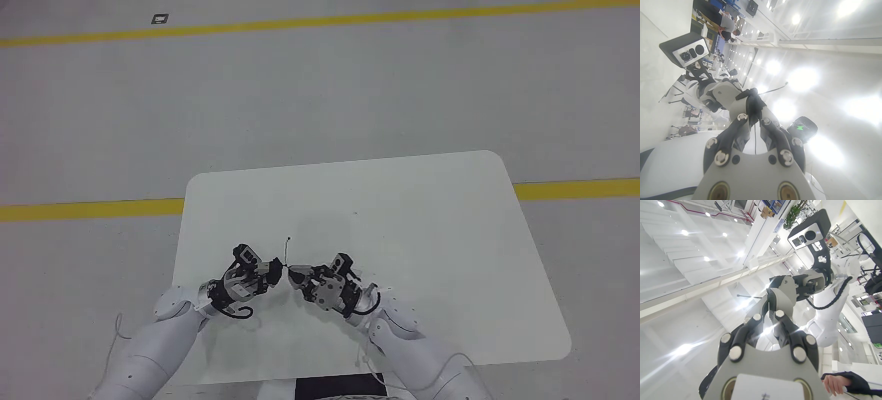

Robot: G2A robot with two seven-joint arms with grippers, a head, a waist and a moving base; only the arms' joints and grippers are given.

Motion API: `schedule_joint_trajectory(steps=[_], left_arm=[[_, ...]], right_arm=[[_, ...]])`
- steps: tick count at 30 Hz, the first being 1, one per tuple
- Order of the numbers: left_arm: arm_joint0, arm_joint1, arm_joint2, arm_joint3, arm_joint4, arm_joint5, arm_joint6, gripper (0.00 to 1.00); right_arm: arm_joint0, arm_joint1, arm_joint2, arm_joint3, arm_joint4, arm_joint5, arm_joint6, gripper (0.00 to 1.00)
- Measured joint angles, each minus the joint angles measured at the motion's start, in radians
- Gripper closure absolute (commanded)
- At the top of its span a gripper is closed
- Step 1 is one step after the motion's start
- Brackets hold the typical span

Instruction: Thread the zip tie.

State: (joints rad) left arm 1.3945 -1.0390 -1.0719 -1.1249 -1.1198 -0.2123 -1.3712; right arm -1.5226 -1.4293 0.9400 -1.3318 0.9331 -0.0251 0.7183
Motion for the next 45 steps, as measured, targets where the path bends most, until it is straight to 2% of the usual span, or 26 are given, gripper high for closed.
schedule_joint_trajectory(steps=[18, 45], left_arm=[[0.000, 0.000, 0.000, 0.000, 0.000, 0.000, 0.000, 1.00], [0.000, 0.000, 0.000, 0.000, 0.000, 0.000, 0.000, 1.00]], right_arm=[[-0.033, 0.021, 0.040, -0.037, -0.054, -0.025, -0.037, 1.00], [-0.040, 0.043, 0.085, -0.058, -0.068, -0.009, -0.059, 1.00]])
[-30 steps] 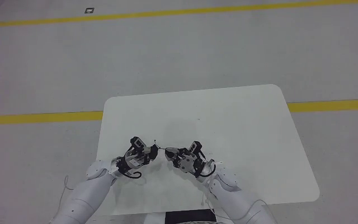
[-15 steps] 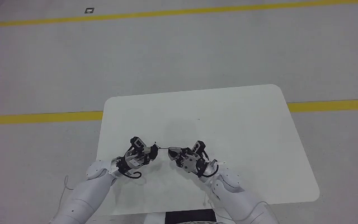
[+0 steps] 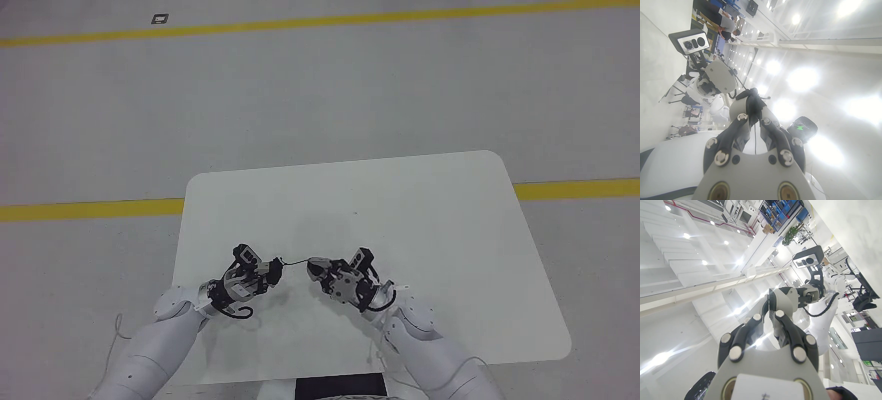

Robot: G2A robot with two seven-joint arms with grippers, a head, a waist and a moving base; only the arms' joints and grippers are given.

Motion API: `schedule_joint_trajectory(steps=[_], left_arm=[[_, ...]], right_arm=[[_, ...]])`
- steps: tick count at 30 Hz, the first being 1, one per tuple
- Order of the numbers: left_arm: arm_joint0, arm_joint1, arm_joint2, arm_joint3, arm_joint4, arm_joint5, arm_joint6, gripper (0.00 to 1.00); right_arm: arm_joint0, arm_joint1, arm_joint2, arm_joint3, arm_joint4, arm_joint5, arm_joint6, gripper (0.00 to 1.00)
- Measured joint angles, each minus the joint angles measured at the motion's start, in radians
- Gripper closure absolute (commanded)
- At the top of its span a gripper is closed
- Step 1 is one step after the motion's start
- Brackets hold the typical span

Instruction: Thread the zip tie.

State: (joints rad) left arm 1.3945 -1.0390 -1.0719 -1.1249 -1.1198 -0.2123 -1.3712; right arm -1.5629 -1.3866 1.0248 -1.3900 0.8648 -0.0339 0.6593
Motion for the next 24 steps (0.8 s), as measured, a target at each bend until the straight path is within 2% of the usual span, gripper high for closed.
schedule_joint_trajectory(steps=[24], left_arm=[[0.000, 0.000, 0.000, 0.000, 0.000, 0.000, 0.000, 1.00]], right_arm=[[0.000, 0.015, 0.020, -0.010, -0.033, 0.019, -0.042, 1.00]])
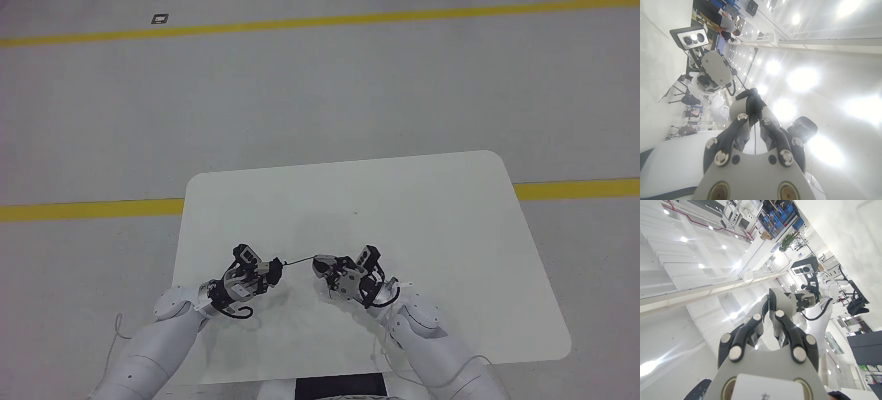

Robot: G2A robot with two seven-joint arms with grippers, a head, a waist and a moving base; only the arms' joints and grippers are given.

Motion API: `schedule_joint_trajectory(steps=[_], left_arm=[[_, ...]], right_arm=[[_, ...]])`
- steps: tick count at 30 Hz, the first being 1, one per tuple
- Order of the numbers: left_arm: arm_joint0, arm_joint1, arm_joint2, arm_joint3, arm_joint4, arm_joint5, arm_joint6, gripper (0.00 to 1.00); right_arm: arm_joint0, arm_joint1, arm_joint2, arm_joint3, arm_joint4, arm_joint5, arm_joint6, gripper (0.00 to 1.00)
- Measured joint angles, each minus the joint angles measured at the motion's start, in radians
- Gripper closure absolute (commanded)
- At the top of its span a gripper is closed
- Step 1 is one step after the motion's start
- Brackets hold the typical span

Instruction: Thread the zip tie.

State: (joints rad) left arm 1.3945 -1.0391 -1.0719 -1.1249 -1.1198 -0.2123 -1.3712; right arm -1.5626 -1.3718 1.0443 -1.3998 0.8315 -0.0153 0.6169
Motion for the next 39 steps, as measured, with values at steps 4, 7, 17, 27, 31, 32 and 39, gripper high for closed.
schedule_joint_trajectory(steps=[4, 7, 17, 27, 31, 32, 39], left_arm=[[0.000, 0.000, 0.000, 0.000, 0.000, 0.000, 0.000, 1.00], [0.000, 0.000, 0.000, 0.000, 0.000, 0.000, 0.000, 1.00], [0.000, 0.000, 0.000, 0.000, 0.000, 0.000, 0.000, 1.00], [0.000, 0.000, 0.000, 0.000, 0.000, 0.000, 0.000, 1.00], [0.000, 0.000, 0.000, 0.000, 0.000, 0.000, 0.000, 1.00], [0.000, 0.000, 0.000, 0.000, 0.000, 0.000, 0.000, 1.00], [0.000, 0.000, 0.000, 0.000, 0.000, 0.000, 0.000, 1.00]], right_arm=[[0.000, 0.002, 0.001, 0.001, -0.015, -0.005, -0.013, 1.00], [0.000, 0.003, 0.002, 0.000, -0.020, -0.008, -0.019, 1.00], [-0.006, 0.009, 0.013, -0.002, -0.020, -0.014, -0.024, 1.00], [-0.024, 0.017, 0.043, -0.011, -0.010, -0.034, -0.028, 1.00], [-0.030, 0.021, 0.061, -0.017, -0.027, -0.050, -0.043, 1.00], [-0.033, 0.023, 0.067, -0.022, -0.032, -0.053, -0.049, 1.00], [-0.055, 0.032, 0.101, -0.061, -0.082, -0.109, -0.074, 0.00]])
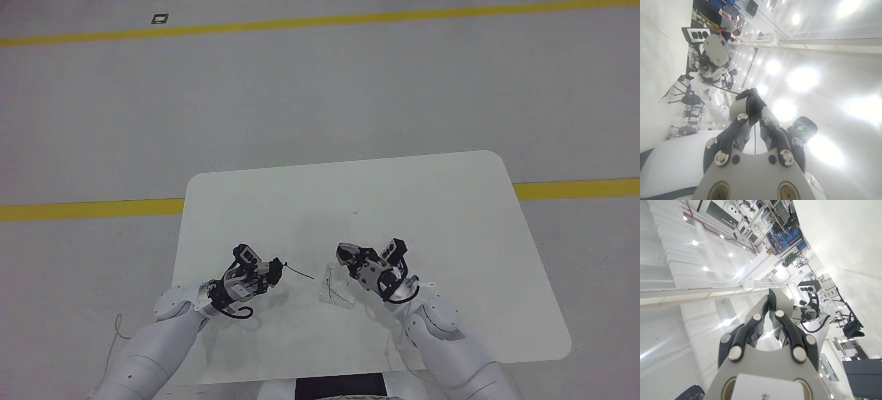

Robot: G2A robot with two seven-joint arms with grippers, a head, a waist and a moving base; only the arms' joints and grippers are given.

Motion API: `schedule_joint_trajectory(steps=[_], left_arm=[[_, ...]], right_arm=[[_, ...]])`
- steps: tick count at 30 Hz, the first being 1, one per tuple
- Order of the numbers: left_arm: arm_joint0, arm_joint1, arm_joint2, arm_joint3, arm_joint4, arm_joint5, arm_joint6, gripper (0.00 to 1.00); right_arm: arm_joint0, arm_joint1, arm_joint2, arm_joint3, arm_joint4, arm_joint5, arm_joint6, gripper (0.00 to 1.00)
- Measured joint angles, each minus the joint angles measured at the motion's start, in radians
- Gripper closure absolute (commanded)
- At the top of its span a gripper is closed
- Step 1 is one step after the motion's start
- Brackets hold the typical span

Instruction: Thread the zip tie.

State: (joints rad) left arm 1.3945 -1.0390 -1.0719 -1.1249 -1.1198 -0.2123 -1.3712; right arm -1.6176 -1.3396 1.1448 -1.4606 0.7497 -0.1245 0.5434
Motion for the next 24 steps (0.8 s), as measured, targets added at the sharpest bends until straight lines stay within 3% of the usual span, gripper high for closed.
schedule_joint_trajectory(steps=[12, 20, 24], left_arm=[[0.000, 0.000, 0.000, 0.000, 0.000, 0.000, 0.000, 1.00], [0.000, 0.000, 0.000, 0.000, 0.000, 0.000, 0.000, 1.00], [0.000, 0.000, 0.000, 0.000, 0.000, 0.000, 0.000, 1.00]], right_arm=[[0.001, 0.003, 0.005, -0.009, -0.035, -0.031, -0.026, 0.00], [-0.054, 0.030, 0.018, -0.147, -0.543, -0.140, -0.168, 0.00], [-0.071, 0.034, 0.016, -0.170, -0.655, -0.190, -0.199, 0.00]])
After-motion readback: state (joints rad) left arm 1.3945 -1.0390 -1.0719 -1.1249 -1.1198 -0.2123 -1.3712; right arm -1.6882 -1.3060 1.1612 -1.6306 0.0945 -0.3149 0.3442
